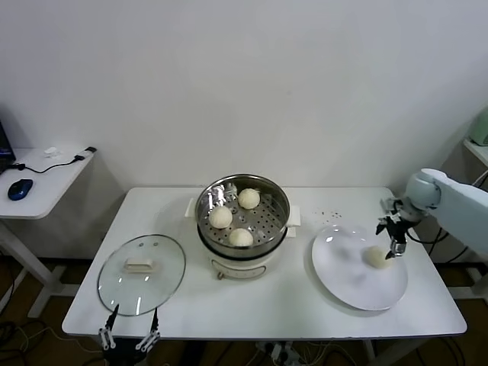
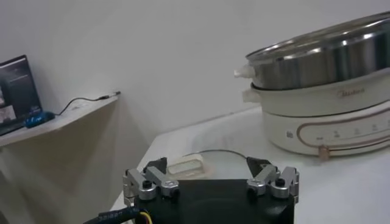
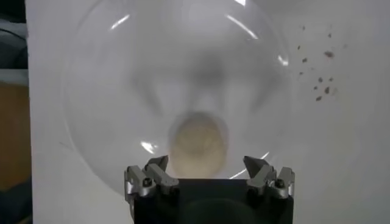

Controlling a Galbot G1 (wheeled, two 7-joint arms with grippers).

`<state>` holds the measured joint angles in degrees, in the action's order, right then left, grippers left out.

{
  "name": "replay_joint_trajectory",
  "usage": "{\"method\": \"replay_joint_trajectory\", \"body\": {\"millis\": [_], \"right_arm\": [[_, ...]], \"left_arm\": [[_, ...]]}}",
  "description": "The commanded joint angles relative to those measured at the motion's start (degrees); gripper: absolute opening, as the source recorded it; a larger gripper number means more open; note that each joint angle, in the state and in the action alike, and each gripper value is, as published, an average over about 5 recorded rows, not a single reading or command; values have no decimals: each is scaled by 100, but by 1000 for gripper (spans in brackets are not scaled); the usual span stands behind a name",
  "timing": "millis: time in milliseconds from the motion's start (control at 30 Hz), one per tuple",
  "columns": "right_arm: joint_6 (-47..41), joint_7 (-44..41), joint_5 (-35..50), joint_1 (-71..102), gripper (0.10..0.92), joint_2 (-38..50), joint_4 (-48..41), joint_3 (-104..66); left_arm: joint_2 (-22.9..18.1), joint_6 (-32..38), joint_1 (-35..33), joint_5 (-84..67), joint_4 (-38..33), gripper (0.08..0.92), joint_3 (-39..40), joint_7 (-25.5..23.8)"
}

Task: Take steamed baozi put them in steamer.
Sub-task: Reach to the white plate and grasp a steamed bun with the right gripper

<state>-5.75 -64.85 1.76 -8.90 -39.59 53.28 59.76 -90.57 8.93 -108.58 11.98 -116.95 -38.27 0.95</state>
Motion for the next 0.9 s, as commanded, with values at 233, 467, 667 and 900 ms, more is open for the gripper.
{"method": "replay_joint_trajectory", "body": {"millis": [233, 467, 667, 900], "right_arm": [[45, 81, -484, 807, 823, -447, -663, -846], [45, 36, -505, 744, 822, -509, -681, -771], [74, 14, -530, 665, 715, -493, -711, -718], [69, -21, -480, 633, 610, -460, -681, -702]], "left_arm": [[-32, -3, 4, 139, 32, 823, 34, 4], [-32, 14, -20, 136, 36, 823, 18, 11], [-42, 35, -36, 135, 42, 823, 31, 13], [-41, 53, -56, 136, 49, 823, 34, 15]]}}
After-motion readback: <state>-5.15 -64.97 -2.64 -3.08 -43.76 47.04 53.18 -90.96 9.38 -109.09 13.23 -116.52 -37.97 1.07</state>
